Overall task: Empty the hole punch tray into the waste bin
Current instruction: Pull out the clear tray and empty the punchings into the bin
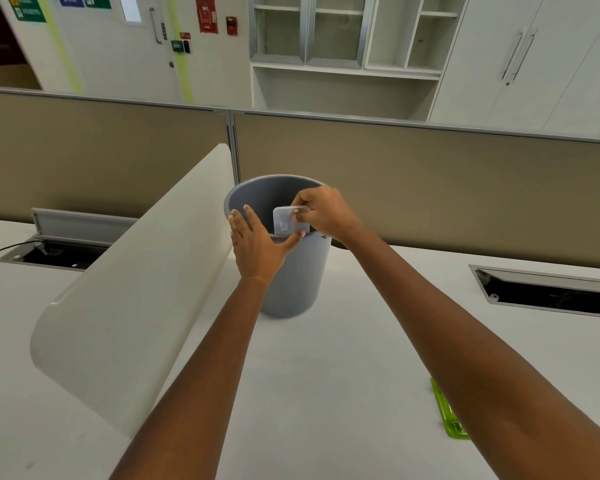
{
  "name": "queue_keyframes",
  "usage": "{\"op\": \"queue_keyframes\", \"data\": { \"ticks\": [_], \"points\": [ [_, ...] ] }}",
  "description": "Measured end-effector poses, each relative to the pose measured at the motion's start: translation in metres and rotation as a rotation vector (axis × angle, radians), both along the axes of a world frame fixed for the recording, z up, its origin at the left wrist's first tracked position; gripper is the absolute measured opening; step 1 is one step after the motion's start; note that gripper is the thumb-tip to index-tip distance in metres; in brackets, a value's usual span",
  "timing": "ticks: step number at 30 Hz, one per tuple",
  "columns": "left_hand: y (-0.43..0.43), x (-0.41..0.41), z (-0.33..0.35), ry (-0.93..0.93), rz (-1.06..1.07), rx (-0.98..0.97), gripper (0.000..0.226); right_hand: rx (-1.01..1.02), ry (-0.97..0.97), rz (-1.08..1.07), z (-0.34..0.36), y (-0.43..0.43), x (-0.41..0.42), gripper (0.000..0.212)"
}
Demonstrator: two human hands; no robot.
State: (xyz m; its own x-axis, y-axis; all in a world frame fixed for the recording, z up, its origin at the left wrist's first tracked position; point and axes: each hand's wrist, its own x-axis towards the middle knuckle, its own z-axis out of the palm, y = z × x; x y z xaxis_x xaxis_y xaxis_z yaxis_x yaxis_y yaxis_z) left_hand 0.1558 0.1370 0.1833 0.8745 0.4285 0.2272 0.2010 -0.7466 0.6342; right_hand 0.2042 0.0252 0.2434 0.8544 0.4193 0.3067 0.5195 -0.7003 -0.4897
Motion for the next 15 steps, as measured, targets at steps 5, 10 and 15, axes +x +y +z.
{"op": "queue_keyframes", "data": {
  "ticks": [5, 10, 15],
  "points": [
    [-0.0003, 0.0001, 0.0004, 0.001, 0.001, -0.003, 0.108, 0.060, -0.015, -0.015, -0.0029, -0.0026, 0.0008, 0.018],
    [-0.0001, 0.0002, 0.0006, 0.008, 0.003, -0.009, 0.108, 0.575, 0.199, -0.174, -0.0009, -0.0033, -0.0033, 0.017],
    [-0.0006, 0.0011, 0.0000, 0.015, 0.009, 0.010, 0.106, 0.894, 0.484, -0.225, -0.0003, -0.0094, -0.0079, 0.020]
  ]
}}
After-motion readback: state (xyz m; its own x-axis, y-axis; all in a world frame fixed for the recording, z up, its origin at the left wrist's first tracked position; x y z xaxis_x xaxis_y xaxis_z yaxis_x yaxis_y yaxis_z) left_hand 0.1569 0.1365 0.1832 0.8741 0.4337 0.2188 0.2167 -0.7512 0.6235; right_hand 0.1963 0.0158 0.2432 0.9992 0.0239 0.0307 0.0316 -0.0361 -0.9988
